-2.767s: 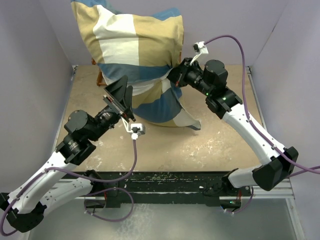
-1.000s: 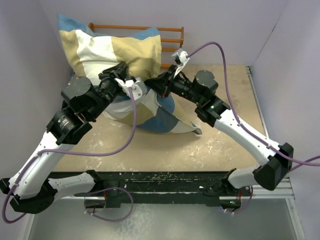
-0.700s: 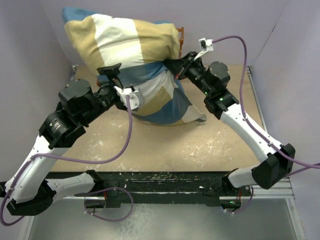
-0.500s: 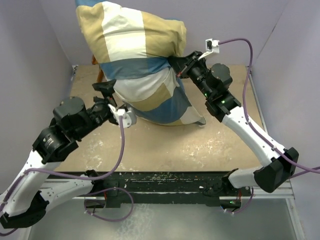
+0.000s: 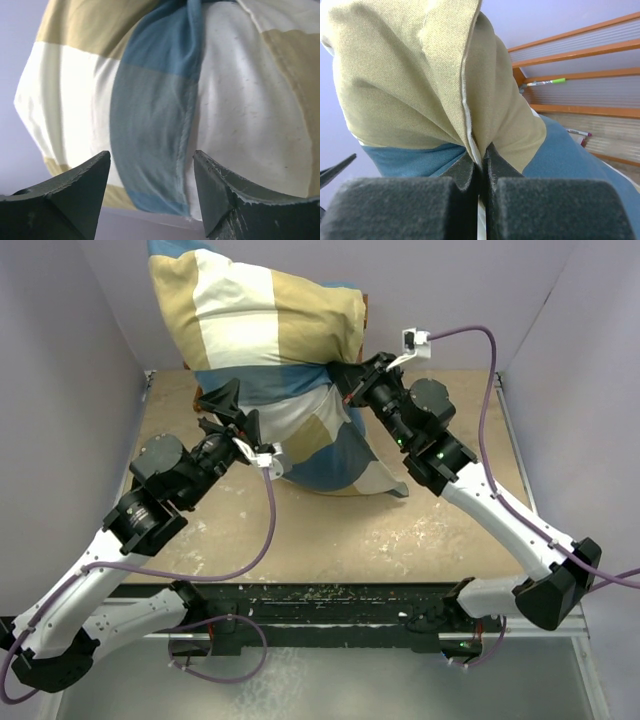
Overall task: Remove the pillowcase from the pillow
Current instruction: Remove the pillow from the pillowcase.
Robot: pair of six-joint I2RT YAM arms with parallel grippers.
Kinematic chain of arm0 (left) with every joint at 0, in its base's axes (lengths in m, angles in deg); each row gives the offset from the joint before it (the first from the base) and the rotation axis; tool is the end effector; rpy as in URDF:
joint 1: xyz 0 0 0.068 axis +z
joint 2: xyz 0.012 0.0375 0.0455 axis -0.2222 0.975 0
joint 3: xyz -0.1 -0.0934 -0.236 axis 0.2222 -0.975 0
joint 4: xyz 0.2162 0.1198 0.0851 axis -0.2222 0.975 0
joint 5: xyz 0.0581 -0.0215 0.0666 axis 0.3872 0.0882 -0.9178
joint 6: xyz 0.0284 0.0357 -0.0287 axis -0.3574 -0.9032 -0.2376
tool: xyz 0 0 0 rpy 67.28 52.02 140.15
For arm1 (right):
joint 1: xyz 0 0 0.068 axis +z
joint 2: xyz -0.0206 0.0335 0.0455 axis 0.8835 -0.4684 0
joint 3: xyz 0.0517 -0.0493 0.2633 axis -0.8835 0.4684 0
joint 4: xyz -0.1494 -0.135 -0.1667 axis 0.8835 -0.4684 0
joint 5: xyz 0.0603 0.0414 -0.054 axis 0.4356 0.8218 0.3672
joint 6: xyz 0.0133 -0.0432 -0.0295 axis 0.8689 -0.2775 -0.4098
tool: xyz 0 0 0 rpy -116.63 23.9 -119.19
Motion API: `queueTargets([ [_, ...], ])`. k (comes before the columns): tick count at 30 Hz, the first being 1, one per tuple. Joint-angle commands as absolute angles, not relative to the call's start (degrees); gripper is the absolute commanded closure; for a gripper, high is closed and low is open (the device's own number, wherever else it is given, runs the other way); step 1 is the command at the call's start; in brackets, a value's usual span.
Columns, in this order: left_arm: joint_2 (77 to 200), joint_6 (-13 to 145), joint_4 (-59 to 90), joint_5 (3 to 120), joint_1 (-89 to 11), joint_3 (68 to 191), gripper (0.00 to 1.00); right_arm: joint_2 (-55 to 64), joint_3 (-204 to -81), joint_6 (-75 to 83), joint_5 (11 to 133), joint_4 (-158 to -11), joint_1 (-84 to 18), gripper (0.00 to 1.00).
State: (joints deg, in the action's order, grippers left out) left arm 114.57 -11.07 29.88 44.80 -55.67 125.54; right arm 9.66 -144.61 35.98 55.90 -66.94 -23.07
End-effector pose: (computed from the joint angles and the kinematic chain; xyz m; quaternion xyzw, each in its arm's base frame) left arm 0.1358 -0.1188 0.4565 0.5189 0.4382 0.1957 0.7074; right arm 0.2386 0.1869 0.4731 0.0545 0.5804 0.4771 0.6577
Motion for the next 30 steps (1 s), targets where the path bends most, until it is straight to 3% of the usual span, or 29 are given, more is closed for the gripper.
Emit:
queueTargets([
  [1,112.76,-13.6,21.98,41.9,-55.82,123.99,0.3,13.37,-145.23,36.35,52.28,-61.09,-23.11,1.0],
  [8,115.07,-12.09,19.48,38.67,-55.56,125.05,0.35,15.93,-144.55,36.27,52.77,-61.59,-22.81,1.0],
  [11,117.78,-3.9,25.98,40.6,-53.18,130.29,0.35,17.12,-144.19,36.23,52.58,-62.06,-22.69,1.0],
  [13,118.56,3.29,39.33,52.0,-49.87,136.74,0.27,17.64,-144.14,35.92,52.06,-62.6,-22.67,1.0],
  [15,117.98,6.58,47.64,62.51,-47.73,140.0,0.13,17.89,-144.63,35.43,51.44,-63.43,-22.65,1.0],
  [18,116.57,5.85,51.88,66.66,-47.71,139.5,0.0,17.82,-145.25,34.82,51.06,-64.15,-22.65,1.0],
  [21,113.75,1.54,49.63,65.8,-47.66,134.96,0.0,17.84,-145.32,34.65,51.01,-64.3,-22.66,1.0],
  [30,111.77,-3.96,23.45,56.63,-47.69,124.46,0.0,18.6,-144.95,34.31,51.79,-64.33,-22.59,1.0],
])
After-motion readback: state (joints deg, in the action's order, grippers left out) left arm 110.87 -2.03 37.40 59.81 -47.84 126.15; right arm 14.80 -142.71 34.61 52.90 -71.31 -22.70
